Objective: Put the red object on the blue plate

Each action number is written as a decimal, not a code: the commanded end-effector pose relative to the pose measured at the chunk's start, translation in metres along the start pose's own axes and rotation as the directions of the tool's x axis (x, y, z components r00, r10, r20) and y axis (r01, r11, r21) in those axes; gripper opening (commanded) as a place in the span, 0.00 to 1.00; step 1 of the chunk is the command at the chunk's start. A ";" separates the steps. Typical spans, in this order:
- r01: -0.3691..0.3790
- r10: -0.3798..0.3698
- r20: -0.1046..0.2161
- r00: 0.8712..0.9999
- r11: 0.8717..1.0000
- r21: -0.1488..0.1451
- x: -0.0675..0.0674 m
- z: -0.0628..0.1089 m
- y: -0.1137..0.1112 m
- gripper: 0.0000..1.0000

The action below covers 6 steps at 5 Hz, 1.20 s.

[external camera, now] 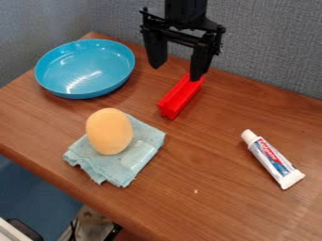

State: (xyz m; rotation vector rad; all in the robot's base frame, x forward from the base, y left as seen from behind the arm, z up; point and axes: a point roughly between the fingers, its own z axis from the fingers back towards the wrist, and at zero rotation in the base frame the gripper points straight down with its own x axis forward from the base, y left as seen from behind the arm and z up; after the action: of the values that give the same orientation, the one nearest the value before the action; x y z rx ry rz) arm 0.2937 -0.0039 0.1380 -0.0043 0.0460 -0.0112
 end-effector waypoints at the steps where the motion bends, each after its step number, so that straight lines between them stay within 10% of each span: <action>1: -0.002 0.002 -0.020 1.000 1.000 0.001 0.003 -0.009 0.002 1.00; 6: -0.019 0.025 -0.086 0.996 0.997 0.072 0.064 -0.076 0.032 1.00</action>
State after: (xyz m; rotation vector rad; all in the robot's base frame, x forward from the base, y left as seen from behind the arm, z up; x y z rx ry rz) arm 0.3454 0.0204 0.0410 0.0560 0.1913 -0.0017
